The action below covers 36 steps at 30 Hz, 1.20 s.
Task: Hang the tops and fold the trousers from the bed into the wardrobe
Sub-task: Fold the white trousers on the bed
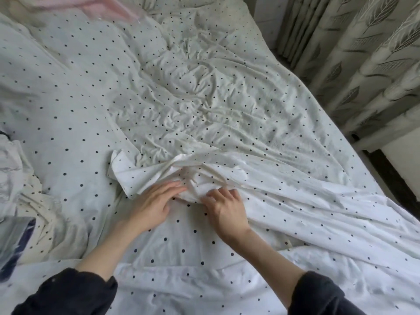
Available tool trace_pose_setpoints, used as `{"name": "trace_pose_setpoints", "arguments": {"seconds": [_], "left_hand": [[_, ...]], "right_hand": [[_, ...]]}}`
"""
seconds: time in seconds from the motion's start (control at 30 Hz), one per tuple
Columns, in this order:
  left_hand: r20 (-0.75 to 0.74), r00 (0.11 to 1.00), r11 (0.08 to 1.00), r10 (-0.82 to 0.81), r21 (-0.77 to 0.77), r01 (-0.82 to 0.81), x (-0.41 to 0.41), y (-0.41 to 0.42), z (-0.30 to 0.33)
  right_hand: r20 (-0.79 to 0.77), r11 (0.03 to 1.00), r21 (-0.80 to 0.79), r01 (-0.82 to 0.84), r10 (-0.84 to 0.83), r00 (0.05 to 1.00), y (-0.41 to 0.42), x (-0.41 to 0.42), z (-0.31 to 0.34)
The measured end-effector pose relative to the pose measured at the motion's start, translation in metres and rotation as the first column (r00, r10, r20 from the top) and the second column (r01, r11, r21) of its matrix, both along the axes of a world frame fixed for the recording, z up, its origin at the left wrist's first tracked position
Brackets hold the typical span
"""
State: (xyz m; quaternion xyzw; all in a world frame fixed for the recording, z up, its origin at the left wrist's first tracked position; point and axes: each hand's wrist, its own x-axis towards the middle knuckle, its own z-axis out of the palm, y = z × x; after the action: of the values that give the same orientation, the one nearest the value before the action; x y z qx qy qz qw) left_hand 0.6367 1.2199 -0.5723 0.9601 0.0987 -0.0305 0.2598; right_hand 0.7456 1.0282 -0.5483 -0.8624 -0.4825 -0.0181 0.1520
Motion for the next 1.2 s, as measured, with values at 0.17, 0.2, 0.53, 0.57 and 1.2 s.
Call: {"name": "trace_pose_setpoints", "arguments": {"seconds": [0.17, 0.2, 0.53, 0.57, 1.2], "left_hand": [[-0.016, 0.979, 0.965, 0.201, 0.172, -0.196, 0.010, -0.002, 0.011], [0.030, 0.979, 0.945, 0.202, 0.258, -0.203, 0.008, -0.002, 0.013], [0.457, 0.872, 0.785, 0.177, 0.469, -0.405, -0.045, 0.032, 0.099], [0.468, 0.860, 0.780, 0.204, 0.453, -0.432, -0.052, 0.034, 0.111], [-0.079, 0.942, 0.795, 0.326, 0.562, -0.229, -0.110, 0.027, 0.109]], "right_hand": [[-0.271, 0.969, 0.225, -0.101, 0.162, 0.949, -0.015, -0.007, 0.029], [-0.277, 0.963, 0.243, -0.115, 0.182, 0.943, -0.021, -0.009, 0.032], [-0.104, 0.922, 0.385, -0.049, 0.096, 0.990, -0.028, -0.027, 0.058], [-0.080, 0.916, 0.397, -0.054, 0.093, 0.993, -0.025, -0.031, 0.063], [-0.014, 0.980, 0.182, 0.084, -0.083, 0.996, -0.044, -0.047, 0.053]]}}
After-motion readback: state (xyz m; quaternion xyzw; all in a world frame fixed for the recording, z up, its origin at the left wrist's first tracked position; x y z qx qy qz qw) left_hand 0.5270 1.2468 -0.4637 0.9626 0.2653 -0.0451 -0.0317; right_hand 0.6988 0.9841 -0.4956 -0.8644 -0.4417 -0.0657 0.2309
